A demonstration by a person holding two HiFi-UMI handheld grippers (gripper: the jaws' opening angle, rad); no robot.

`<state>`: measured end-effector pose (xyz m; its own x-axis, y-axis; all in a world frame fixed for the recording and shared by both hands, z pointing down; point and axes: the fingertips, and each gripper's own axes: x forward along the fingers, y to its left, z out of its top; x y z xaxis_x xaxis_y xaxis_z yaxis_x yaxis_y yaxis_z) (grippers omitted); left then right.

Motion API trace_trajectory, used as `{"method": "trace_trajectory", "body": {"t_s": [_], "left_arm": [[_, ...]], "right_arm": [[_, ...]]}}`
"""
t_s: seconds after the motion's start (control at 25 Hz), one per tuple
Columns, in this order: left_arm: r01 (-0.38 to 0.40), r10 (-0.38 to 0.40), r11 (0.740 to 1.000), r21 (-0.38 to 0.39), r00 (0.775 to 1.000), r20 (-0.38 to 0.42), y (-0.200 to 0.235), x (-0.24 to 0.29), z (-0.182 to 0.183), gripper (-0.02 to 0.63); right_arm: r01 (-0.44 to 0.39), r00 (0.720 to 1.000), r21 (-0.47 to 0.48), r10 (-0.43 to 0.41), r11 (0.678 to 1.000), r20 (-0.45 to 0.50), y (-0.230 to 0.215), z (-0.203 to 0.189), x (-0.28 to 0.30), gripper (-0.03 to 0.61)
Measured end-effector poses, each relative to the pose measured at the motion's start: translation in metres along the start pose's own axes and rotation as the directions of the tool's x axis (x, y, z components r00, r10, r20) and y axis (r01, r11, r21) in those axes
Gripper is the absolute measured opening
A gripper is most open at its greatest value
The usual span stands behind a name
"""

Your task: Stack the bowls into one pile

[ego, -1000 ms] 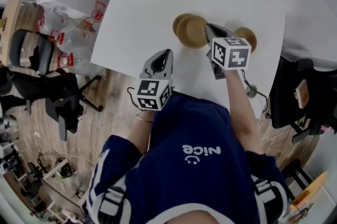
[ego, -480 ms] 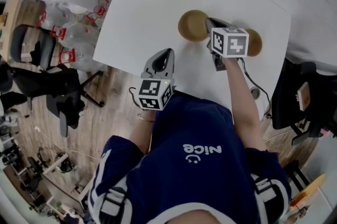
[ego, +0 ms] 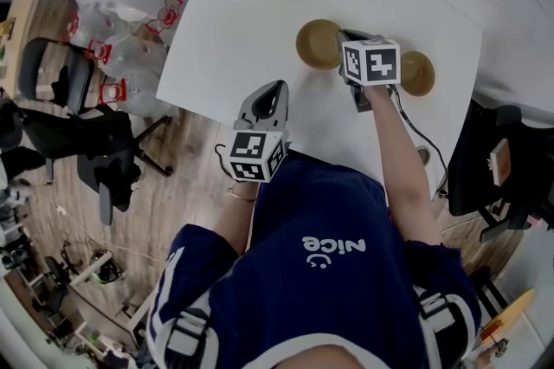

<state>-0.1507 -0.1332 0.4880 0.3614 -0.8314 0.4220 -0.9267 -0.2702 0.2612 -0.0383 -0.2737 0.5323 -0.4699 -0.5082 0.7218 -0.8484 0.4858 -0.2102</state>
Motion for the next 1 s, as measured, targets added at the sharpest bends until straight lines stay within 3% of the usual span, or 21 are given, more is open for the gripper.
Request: {"method": "trace_trajectory", "body": {"t_s": [0.56, 0.88, 1.0], "left_arm": [[0.002, -0.001, 1.0, 0.006, 1.0, -0.021, 0.007, -0.001, -0.004, 0.017], [0.011, -0.011, 1.0, 0.014, 1.0, -0.023, 0.005, 0.001, -0.004, 0.017], [0.015, -0.014, 1.0, 0.015, 1.0, -0.024, 0.004, 0.002, -0.004, 0.017]], "right_arm": [[0.019, 1.0, -0.032, -0.019, 0.999, -0.024, -0.001, -0.013, 0.013, 0.035], [0.052, 0.998, -0.151, -0.056, 0.987, -0.02, 0.002, -0.019, 0.015, 0.048], [0.052, 0.999, -0.148, -0.053, 0.988, -0.003, 0.004, -0.018, 0.014, 0.075]]}}
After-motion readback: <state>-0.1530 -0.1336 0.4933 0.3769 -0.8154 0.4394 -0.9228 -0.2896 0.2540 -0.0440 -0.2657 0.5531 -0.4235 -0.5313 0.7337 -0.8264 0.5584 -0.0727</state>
